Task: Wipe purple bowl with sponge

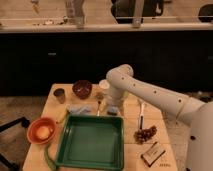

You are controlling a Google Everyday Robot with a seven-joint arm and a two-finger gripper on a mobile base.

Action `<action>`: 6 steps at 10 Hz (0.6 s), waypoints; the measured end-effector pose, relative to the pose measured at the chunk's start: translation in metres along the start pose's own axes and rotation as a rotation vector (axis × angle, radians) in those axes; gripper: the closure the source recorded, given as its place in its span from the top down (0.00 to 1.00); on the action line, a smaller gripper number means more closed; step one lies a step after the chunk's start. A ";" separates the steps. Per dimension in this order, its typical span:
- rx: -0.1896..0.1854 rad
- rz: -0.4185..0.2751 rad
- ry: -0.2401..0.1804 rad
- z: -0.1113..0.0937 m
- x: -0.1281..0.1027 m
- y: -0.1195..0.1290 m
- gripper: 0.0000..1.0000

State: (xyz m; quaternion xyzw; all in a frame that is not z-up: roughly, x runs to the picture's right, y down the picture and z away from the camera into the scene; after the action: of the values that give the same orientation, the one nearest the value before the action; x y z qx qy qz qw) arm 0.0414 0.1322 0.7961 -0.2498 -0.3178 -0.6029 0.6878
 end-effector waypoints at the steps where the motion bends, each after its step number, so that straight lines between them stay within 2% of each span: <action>1: -0.008 0.018 0.007 0.007 0.002 0.007 0.80; 2: -0.008 0.035 0.016 0.015 0.008 0.013 0.80; 6: -0.011 0.067 0.019 0.025 0.035 0.023 0.80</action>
State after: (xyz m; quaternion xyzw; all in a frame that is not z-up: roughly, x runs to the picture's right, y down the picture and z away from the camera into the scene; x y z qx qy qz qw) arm 0.0631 0.1308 0.8396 -0.2583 -0.2992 -0.5835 0.7094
